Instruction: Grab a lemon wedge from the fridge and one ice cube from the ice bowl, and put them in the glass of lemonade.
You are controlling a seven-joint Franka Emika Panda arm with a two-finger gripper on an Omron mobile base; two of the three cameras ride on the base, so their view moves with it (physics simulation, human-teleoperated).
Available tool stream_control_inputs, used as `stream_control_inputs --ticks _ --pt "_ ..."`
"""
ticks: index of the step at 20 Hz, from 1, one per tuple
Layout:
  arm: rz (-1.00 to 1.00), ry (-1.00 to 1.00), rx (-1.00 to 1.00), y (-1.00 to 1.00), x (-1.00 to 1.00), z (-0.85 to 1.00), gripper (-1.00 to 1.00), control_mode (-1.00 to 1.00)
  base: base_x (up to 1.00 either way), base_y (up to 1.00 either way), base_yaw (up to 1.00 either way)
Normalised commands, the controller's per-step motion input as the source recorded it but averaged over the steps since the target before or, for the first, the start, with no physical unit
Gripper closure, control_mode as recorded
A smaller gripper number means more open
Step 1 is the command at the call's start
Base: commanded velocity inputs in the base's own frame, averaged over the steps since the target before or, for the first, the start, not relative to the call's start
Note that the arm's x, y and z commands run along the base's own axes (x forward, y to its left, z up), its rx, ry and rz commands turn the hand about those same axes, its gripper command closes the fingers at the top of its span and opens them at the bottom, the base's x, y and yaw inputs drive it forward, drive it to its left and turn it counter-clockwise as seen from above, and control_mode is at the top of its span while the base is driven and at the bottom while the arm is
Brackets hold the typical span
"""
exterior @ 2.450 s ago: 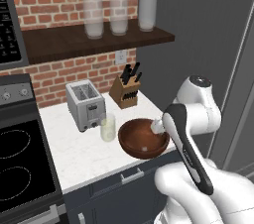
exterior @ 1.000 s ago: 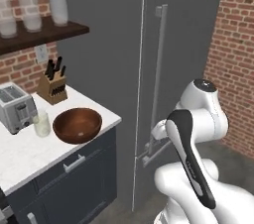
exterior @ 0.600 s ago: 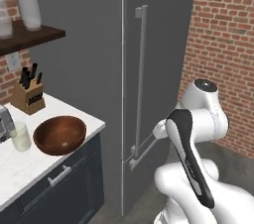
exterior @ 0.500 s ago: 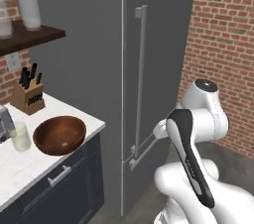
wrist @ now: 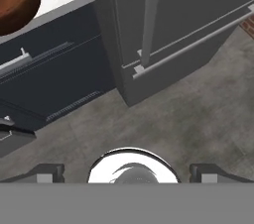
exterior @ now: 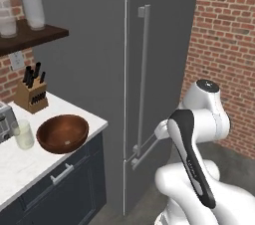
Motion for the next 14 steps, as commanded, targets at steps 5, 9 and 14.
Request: stream_control_inputs --ticks 5,9,14 --pt "0.00 0.00 0.00 0.00 0.00 0.00 -1.00 1.00 -0.52 0.00 0.04" --pt "0.00 0.00 0.00 0.00 0.00 0.00 -1.00 1.00 -0.02 0.02 0.02" --pt "0.00 0.00 0.00 0.00 0.00 0.00 -1.00 1.00 0.12 0.00 0.00"
